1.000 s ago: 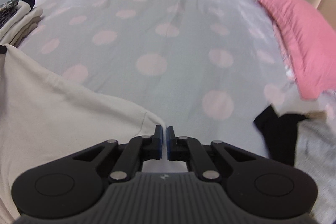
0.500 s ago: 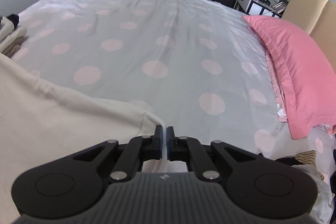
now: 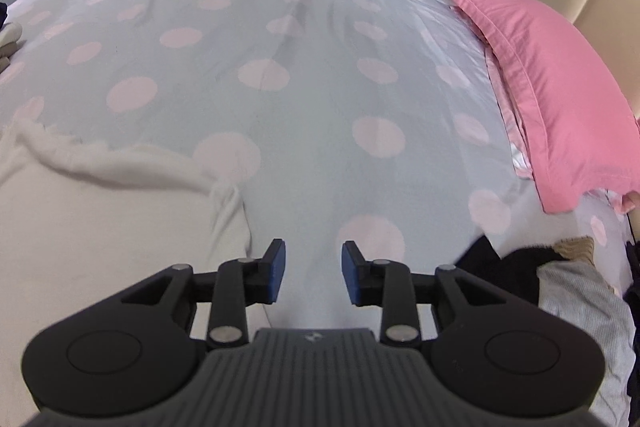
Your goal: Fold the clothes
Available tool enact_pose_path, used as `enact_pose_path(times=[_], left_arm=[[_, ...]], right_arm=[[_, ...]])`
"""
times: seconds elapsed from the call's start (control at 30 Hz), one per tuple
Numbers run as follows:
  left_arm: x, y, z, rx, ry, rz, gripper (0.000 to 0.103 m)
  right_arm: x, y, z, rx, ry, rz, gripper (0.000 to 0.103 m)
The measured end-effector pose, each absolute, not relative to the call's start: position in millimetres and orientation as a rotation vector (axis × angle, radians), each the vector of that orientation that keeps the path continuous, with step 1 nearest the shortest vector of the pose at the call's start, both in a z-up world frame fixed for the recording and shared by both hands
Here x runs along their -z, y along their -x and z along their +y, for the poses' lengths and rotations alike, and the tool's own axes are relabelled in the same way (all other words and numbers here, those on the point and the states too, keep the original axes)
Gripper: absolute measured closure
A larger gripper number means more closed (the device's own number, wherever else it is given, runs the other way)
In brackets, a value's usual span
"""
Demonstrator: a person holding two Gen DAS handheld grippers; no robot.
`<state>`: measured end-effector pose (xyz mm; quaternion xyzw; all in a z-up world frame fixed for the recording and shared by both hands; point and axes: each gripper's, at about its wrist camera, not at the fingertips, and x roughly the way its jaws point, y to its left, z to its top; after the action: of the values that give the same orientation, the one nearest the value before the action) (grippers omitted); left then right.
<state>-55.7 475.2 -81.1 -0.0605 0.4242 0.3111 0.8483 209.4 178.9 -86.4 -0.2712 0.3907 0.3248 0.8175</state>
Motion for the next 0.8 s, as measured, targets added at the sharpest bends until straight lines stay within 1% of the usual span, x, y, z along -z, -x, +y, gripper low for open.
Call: enact_pose_path(times=[0.17, 0.33, 0.43, 0.53, 0.67, 0.8], left_arm=[[82, 93, 463, -0.655, 0.139, 0.955, 0.081], [89, 149, 440, -0.653, 0.158, 1.015, 0.071], [99, 182, 426, -0.653, 0.177, 1.071, 0.069], [105, 207, 415, -0.675, 0.198, 1.114, 0.069], [98, 230, 400, -0.687, 0.254, 1.087, 0.068], [96, 245, 381, -0.681, 0.278, 1.068, 0.066]], right_arm=[[92, -190, 134, -0.682, 0.552, 0.893, 0.068], [100, -155, 79, -0.669, 0.512, 0.974, 0.068], [107, -131, 47, -0.655, 0.479, 1.015, 0.068], [113, -108, 22, -0.669, 0.447, 1.055, 0.068], [119, -86, -1, -0.676, 0.408, 1.107, 0.067], [128, -72, -24, -0.665, 0.39, 1.152, 0.067]])
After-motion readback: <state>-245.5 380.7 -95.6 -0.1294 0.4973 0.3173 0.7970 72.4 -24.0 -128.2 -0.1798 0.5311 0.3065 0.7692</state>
